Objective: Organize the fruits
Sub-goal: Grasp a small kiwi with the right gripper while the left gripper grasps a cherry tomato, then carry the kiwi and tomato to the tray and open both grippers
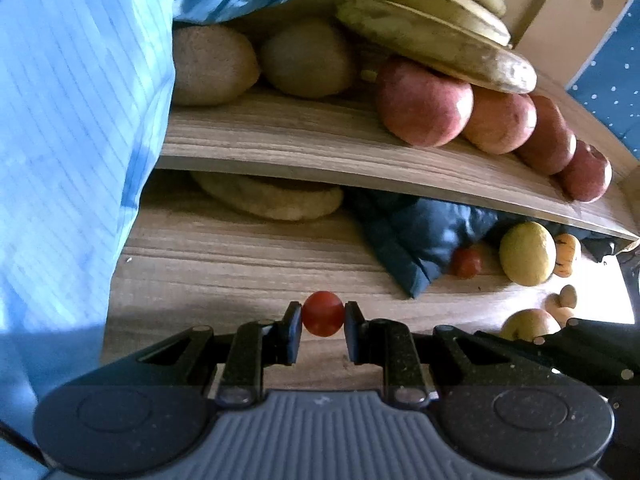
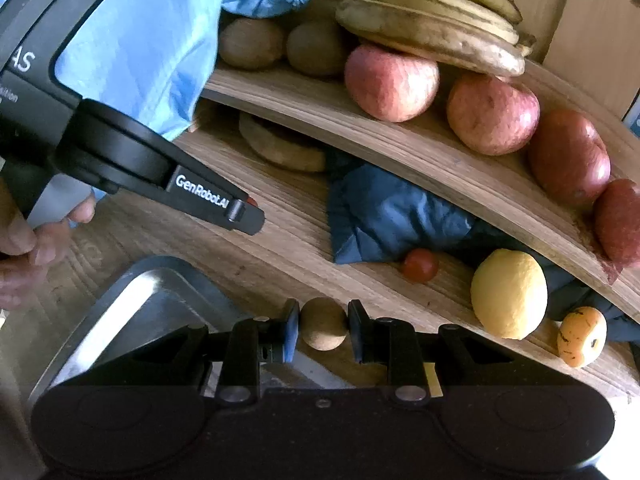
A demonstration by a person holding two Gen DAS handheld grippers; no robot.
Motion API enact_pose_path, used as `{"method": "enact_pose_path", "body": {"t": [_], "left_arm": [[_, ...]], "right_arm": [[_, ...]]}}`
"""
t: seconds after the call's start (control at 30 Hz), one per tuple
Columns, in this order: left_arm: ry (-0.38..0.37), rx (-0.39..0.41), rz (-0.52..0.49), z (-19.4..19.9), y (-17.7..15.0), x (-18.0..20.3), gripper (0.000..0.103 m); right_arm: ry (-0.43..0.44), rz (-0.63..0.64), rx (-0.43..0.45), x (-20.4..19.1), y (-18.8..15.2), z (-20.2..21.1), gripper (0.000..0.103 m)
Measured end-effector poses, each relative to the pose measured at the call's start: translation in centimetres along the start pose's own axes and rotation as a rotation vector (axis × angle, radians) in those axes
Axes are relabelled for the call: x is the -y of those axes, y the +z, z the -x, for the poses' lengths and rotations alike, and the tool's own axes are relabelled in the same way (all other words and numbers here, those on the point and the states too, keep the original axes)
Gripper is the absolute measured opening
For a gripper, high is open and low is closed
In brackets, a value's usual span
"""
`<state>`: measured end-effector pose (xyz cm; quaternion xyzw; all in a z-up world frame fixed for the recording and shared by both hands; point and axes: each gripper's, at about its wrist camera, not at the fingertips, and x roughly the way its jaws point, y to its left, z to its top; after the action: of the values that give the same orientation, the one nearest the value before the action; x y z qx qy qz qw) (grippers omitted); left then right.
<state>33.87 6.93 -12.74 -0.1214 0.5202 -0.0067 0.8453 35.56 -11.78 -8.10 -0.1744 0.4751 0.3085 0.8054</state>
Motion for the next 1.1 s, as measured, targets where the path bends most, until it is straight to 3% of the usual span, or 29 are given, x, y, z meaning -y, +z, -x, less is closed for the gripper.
{"method": "enact_pose_path", "body": {"t": [0.37, 1.1], "left_arm": [[0.016, 0.003, 0.022, 2.8, -2.7, 1.2, 0.024], [0.060, -0.024, 0.059, 6.8, -11.1, 3.6, 0.024]], "right_arm": [[0.035, 0.021, 0.024, -1.1, -1.5, 2.4, 0.028], [0.125, 0.068, 0.021, -3.3, -8.0, 7.3, 0.028]]}}
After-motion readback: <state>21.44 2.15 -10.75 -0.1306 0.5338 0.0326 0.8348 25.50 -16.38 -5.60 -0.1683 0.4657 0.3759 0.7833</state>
